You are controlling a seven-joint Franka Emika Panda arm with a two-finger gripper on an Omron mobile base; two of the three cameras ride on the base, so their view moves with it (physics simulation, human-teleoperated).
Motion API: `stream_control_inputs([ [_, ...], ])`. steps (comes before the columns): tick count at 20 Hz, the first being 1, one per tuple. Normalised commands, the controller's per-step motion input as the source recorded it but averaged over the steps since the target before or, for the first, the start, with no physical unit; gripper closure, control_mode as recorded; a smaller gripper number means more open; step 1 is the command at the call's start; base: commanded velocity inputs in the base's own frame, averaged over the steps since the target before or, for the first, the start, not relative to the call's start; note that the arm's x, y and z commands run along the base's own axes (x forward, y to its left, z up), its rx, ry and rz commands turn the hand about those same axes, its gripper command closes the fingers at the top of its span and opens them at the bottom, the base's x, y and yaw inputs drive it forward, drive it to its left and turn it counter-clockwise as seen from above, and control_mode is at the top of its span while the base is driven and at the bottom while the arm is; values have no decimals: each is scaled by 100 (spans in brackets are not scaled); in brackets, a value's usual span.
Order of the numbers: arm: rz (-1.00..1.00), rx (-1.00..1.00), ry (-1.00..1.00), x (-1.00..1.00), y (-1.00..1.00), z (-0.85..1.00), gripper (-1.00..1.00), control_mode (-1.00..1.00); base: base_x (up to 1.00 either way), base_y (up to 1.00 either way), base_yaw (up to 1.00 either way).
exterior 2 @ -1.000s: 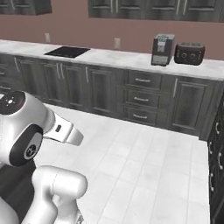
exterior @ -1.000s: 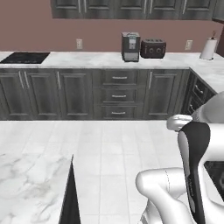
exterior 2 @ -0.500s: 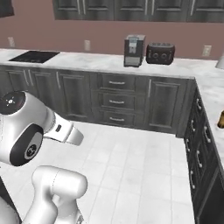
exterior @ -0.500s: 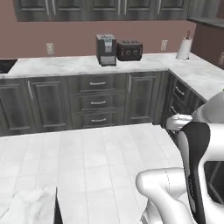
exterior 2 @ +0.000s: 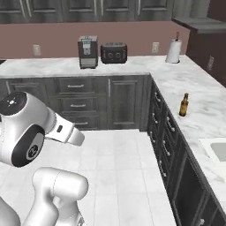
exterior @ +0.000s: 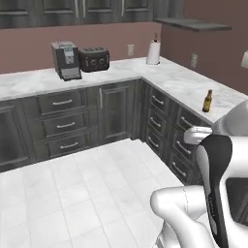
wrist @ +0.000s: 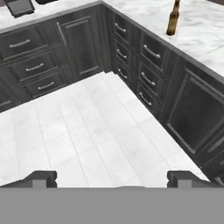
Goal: Place the drinks on the dining counter in a tight cluster.
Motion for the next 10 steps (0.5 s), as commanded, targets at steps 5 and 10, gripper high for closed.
stream_control_inputs([
  [5, 0, 0, 0, 0, 0, 0, -100, 100, 26, 0, -68],
  [10, 0, 0, 0, 0, 0, 0, -100, 100, 53, 2, -47],
])
